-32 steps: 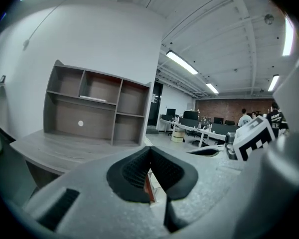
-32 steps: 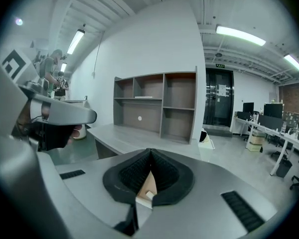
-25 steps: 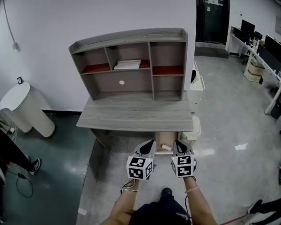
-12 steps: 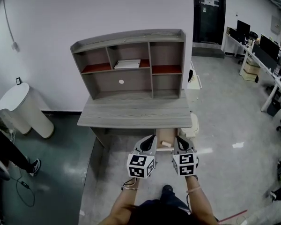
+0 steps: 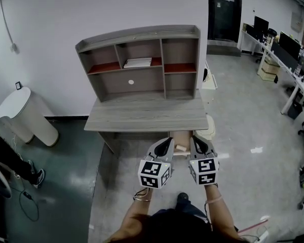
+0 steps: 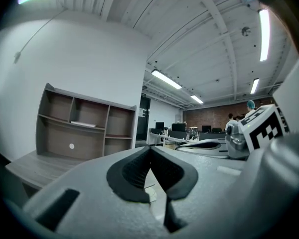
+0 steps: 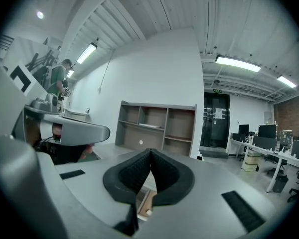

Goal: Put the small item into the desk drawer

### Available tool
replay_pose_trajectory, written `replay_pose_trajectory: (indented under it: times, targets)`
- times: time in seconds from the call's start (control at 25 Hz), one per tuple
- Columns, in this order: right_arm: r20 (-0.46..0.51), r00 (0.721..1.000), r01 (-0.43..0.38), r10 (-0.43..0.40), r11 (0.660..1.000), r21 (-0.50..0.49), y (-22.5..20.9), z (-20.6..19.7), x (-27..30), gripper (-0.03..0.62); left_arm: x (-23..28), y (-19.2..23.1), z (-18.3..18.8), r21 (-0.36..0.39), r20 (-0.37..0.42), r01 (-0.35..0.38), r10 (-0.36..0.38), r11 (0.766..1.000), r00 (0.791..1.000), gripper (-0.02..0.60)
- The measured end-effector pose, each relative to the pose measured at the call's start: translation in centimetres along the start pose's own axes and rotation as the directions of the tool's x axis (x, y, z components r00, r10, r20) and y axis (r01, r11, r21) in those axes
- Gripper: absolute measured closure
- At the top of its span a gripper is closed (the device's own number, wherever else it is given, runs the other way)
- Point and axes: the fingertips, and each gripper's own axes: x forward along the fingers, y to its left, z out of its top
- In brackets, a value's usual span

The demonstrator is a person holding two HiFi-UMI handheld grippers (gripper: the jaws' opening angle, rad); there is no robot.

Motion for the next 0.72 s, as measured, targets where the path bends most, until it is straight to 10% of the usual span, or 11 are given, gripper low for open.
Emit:
replay_pose_trajectory:
  times: [0.72]
  targets:
    - [0.027,0.999,0.033,-0.034,0.999,0.031,-0.4,2.8,-3.1,0.592,-2.2,-1.5,3.3,0.038,0.046,-0.005,0.003,0.999,0.999,0.569]
